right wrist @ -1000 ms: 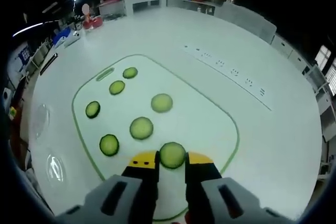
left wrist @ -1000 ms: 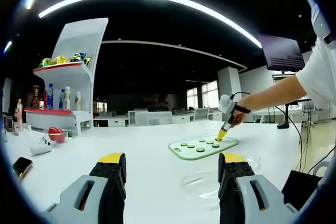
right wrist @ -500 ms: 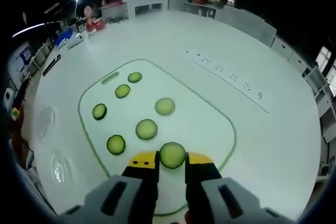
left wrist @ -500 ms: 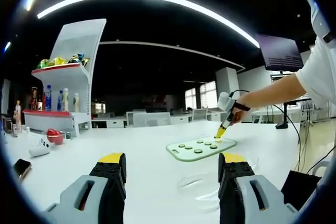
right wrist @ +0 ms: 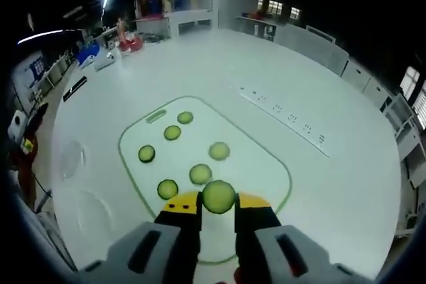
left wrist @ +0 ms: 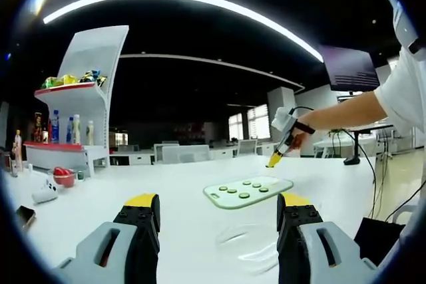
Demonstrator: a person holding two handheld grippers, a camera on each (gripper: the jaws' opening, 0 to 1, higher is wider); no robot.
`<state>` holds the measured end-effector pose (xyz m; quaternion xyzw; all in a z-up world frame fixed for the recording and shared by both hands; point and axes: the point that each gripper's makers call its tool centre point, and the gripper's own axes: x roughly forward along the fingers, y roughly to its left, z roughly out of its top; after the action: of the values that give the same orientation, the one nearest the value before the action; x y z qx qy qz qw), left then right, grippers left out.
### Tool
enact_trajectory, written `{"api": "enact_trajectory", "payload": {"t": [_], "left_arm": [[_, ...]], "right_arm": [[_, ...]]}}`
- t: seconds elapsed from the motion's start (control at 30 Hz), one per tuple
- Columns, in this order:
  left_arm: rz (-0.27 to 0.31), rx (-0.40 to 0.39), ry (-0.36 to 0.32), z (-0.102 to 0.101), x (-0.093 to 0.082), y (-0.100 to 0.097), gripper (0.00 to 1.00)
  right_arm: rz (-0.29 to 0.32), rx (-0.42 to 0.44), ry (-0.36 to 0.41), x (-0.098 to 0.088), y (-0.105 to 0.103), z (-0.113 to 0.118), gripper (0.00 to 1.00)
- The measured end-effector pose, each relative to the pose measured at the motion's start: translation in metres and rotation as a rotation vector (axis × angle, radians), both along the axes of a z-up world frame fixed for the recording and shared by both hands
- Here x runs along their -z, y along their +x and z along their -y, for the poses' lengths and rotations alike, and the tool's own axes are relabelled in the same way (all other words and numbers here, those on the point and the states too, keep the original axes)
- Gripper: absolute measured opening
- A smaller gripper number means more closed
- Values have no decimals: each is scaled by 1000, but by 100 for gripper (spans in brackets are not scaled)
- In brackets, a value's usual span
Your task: Open the petri dish lid, add cucumber slices into the petri dish, and close the lid
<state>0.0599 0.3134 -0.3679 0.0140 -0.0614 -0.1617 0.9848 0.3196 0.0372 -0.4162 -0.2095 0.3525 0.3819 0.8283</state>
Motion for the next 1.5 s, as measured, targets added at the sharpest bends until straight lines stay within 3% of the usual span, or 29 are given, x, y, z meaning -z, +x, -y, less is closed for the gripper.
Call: {"api": "enact_trajectory", "payload": {"t": [0.23,0.37,0.53,0.7,0.77,1.13,1.33,1.5], "left_arm": [[0,19,9,7,-2,0,71],[7,26,13,11,-7,-1,71],[12,32,24,15,-9,-3,71],[12,42,29,19,-11,-5,71],[13,45,35,21,-12,-6,71],[24,83,60,34,-17,-12,71],[20,93,69,36,-16,-13,71],[16,97,76,37,-14,-14,71]], "right_arm": [[28,-24,37,-22,-6,-3,19],[33,-37,47,-28,-18,-5,19],[41,-66,56,-38,-19,-3,19],[56,-113,81,-50,-36,-13,19],[58,-133,87,-55,-32,-16,19],[70,-288,92,-69,-89,-44,19],[57,-373,67,-63,-125,-58,19],[43,-419,62,-60,-132,-64,19]]}}
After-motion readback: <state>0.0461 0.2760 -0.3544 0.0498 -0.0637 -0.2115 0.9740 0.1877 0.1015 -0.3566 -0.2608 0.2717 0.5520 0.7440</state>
